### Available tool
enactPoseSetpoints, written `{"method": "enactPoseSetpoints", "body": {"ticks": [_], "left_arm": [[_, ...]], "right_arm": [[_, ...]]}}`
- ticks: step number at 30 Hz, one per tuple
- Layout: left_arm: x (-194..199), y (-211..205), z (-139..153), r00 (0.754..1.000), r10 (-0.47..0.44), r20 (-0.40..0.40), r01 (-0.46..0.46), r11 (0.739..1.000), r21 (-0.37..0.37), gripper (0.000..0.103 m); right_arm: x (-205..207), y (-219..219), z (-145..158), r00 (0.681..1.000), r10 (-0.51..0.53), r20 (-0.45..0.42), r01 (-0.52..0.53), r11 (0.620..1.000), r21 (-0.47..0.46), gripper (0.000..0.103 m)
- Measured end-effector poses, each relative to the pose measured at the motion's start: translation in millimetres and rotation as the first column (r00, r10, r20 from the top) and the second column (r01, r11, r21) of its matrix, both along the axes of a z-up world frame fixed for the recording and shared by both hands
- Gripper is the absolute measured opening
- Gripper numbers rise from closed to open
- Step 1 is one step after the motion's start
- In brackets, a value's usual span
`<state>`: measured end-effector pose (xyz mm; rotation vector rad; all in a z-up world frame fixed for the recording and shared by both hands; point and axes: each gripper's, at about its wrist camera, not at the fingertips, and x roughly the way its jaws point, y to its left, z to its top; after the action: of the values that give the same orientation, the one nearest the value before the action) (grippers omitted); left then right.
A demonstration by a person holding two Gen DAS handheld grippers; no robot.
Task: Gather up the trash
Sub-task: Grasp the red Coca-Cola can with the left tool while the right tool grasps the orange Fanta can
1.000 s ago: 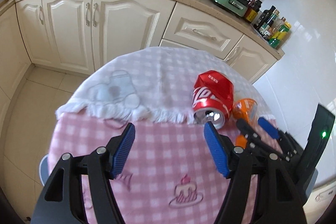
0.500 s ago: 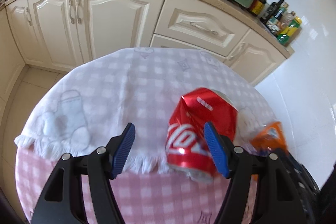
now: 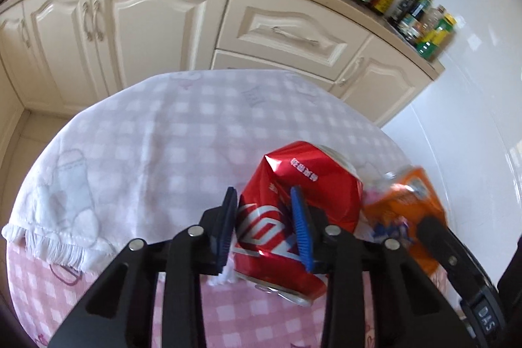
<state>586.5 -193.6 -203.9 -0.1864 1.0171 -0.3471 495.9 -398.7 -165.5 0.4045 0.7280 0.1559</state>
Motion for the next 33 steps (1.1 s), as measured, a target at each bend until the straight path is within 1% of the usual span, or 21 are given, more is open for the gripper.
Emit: {"method": "enactPoseSetpoints", "body": {"ticks": [2, 3, 8, 12, 13, 15, 17, 20, 24, 28, 30, 33], "left_arm": [[-8, -5, 4, 0.999, -0.013, 0.032, 0.011, 0.999, 0.032, 0.031], [-11, -5, 6, 0.999, -0.017, 0.034, 0.016, 0.999, 0.034, 0.03], [-30, -2, 13, 0.999, -0.037, 0.036, 0.037, 0.999, 0.003, 0.03], [-46, 2, 19, 0.998, -0.062, 0.031, 0.064, 0.996, -0.067, 0.03], [-49, 1, 21, 0.997, -0.069, 0.035, 0.071, 0.995, -0.075, 0.029], [-55, -6, 24, 0.996, -0.082, 0.047, 0.085, 0.995, -0.059, 0.029], [-60, -11, 26, 0.994, -0.099, 0.043, 0.102, 0.992, -0.076, 0.027], [-67, -21, 32, 0.991, -0.113, 0.065, 0.117, 0.991, -0.058, 0.025], [-76, -34, 40, 0.986, -0.137, 0.089, 0.143, 0.988, -0.054, 0.021], [-88, -53, 45, 0.977, -0.167, 0.13, 0.167, 0.986, 0.017, 0.019], [-92, -60, 46, 0.974, -0.175, 0.147, 0.169, 0.984, 0.053, 0.018], [-100, -61, 48, 0.972, -0.179, 0.149, 0.173, 0.983, 0.055, 0.015]], "right_arm": [[0, 2, 0, 1.0, -0.006, 0.0, 0.006, 1.0, -0.009, 0.016], [0, 3, 0, 1.0, -0.008, 0.002, 0.008, 1.0, -0.008, 0.016], [-6, 1, -1, 1.0, -0.013, -0.001, 0.013, 1.0, 0.004, 0.016], [-9, 4, -1, 1.0, -0.013, -0.009, 0.013, 1.0, 0.001, 0.017], [-11, 5, -2, 1.0, -0.012, -0.011, 0.012, 1.0, -0.001, 0.017], [-15, 7, -2, 1.0, -0.015, -0.013, 0.015, 1.0, -0.005, 0.017], [-20, 7, -2, 1.0, -0.02, -0.017, 0.02, 1.0, -0.003, 0.016], [-31, 1, -3, 0.999, -0.033, -0.025, 0.034, 0.999, 0.008, 0.015], [-39, -16, -8, 0.998, -0.048, -0.052, 0.051, 0.997, 0.059, 0.013], [-42, -25, -18, 0.994, -0.068, -0.091, 0.073, 0.996, 0.056, 0.013], [-45, -28, -20, 0.994, -0.072, -0.085, 0.079, 0.994, 0.076, 0.013], [-52, -24, -17, 0.995, -0.074, -0.07, 0.077, 0.996, 0.046, 0.012]]}}
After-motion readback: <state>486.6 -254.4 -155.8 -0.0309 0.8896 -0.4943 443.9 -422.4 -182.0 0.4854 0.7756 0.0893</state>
